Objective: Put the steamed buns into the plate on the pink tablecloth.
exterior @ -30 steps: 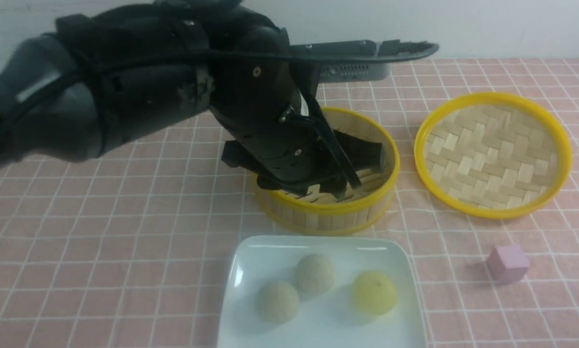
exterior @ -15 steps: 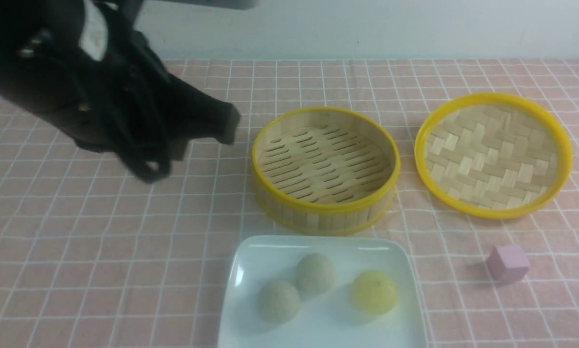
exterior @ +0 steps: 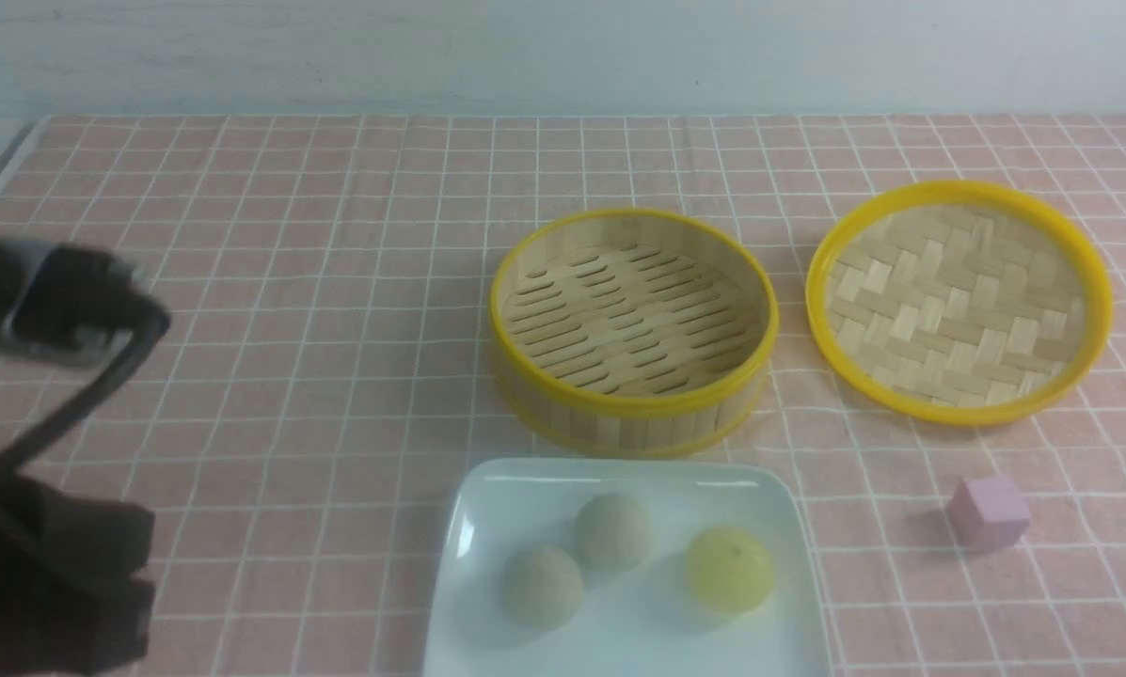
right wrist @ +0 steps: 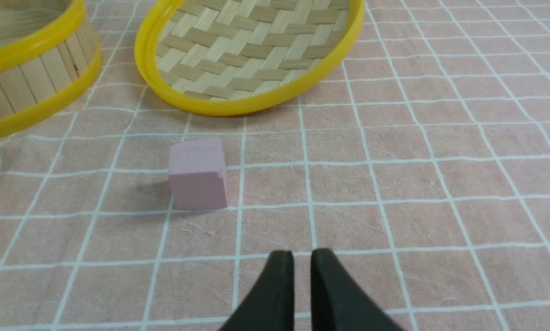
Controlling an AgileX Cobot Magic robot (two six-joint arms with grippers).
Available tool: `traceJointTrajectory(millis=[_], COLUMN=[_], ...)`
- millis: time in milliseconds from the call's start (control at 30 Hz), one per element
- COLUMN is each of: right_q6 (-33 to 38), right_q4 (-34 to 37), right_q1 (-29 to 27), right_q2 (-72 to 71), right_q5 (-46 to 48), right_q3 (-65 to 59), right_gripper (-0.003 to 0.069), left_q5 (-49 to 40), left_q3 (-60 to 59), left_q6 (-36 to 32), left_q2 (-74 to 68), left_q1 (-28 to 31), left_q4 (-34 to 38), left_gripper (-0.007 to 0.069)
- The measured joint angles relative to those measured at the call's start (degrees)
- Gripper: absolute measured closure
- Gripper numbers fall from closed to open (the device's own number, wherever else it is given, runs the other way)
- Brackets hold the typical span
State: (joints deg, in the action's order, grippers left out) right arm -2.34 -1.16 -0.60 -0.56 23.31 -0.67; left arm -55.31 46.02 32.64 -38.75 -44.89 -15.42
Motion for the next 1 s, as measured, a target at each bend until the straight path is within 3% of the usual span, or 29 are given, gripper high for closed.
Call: traceJointTrajectory(millis=[100, 200, 267, 433, 567, 1000], right_q6=[0.0, 0.0, 0.0, 0.0, 0.0, -0.2], right_q4=[0.0, 0.0, 0.0, 0.0, 0.0, 0.0], right_q1=[-0.1, -0.1, -0.1, -0.1, -0.1, -0.1], right_q2=[0.0, 0.0, 0.0, 0.0, 0.0, 0.0], right_q5=[0.0, 0.0, 0.0, 0.0, 0.0, 0.0], right_q3=[0.0, 0.0, 0.0, 0.0, 0.0, 0.0], right_gripper=[0.0605, 0.0599, 0.0596, 0.0589, 0.0587, 0.0573], left_q5=[5.4, 15.9, 27.8, 43.7, 45.0, 37.3], left_q3=[-5.3, -10.8, -15.2, -20.9, -22.6, -23.8], left_q6=[2.3, 5.2, 6.9, 7.6, 7.6, 6.6], left_q2=[3.1, 5.4, 5.4, 4.4, 4.0, 5.0], left_q1=[0.0, 0.0, 0.0, 0.0, 0.0, 0.7], left_q4=[0.0, -1.3, -3.4, -7.5, -8.9, -7.5], left_gripper=[0.0624, 0.062, 0.0615, 0.061, 0.0608, 0.0593])
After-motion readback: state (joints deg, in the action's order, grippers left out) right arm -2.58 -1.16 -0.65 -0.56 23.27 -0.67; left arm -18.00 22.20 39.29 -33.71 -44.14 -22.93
